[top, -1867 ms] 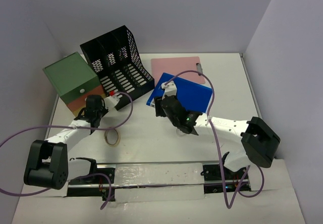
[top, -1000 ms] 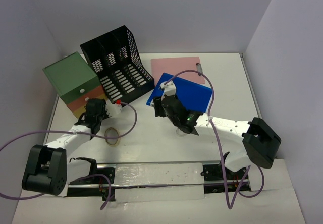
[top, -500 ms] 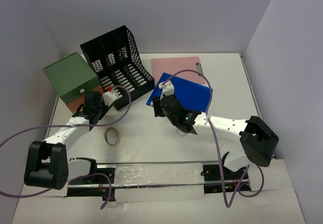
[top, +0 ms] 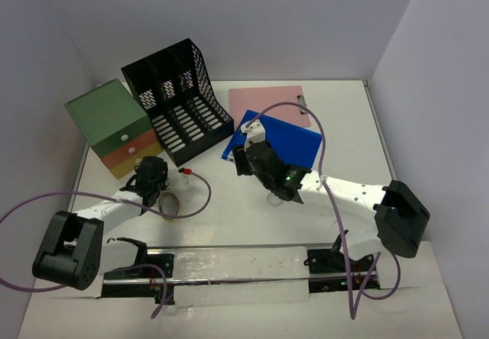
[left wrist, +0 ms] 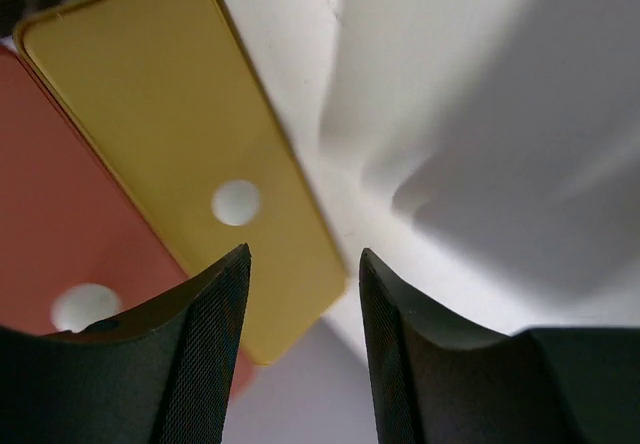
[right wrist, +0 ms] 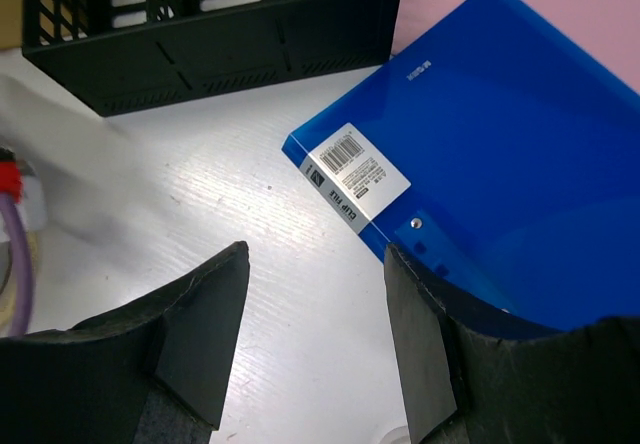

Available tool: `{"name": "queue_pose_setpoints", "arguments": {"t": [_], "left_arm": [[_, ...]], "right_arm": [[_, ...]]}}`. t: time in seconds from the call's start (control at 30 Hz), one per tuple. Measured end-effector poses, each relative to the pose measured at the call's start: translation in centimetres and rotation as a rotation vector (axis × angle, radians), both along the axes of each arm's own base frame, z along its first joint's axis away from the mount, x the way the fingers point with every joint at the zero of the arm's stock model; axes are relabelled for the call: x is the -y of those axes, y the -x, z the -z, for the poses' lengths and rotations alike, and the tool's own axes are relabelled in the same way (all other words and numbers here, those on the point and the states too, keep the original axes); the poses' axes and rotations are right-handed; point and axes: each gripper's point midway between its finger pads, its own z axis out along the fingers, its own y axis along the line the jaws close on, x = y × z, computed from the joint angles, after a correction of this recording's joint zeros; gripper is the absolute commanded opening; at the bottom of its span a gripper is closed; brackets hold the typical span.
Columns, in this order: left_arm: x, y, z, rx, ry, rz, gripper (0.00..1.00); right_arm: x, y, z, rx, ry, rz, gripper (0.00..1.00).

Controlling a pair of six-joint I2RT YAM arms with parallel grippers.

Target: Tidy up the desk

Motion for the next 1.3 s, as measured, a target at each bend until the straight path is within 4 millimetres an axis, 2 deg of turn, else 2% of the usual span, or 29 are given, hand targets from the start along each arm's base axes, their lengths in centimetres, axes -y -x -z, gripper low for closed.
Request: {"name": "queue_pose_setpoints", "arguments": {"t": [0.13, 0.27, 0.4, 0.53, 0.63, 0.97, 1.3], "left_arm": [[0.4, -1.0, -1.3, -0.024, -0.170, 0.134, 0.55], [1.5, -1.9, -2.2, -0.052, -0.304, 0.261, 0.56], [2.0, -2.0, -1.1, -0.142, -0.405, 0.339, 0.57], [1.3, -1.5, 0.4, -0.270, -0.482, 0.344, 0.60], [0.9, -1.7, 0.4, -0.325, -0.515, 0.326, 0.61], [0.8, -2.5, -0.1, -0.309, -0.508, 0.294, 0.64], [0.0, -4.9, -1.1, -0.171, -0.558, 0.296, 0.63]], "right_arm": [[0.3, 0.1, -1.0, 0.029, 0.004, -0.015, 0.64], [0.4, 0.2, -0.9, 0.039, 0.036, -0.035, 0.64], [0.6, 0.1, -0.8, 0.049, 0.068, -0.047, 0.64], [0.6, -0.1, -0.6, 0.052, 0.087, -0.048, 0.64], [0.7, -0.2, -0.5, 0.052, 0.091, -0.044, 0.64], [0.5, -0.4, 0.3, 0.028, 0.097, -0.034, 0.64], [0.6, -0.5, 0.2, 0.028, 0.100, -0.025, 0.64]]}}
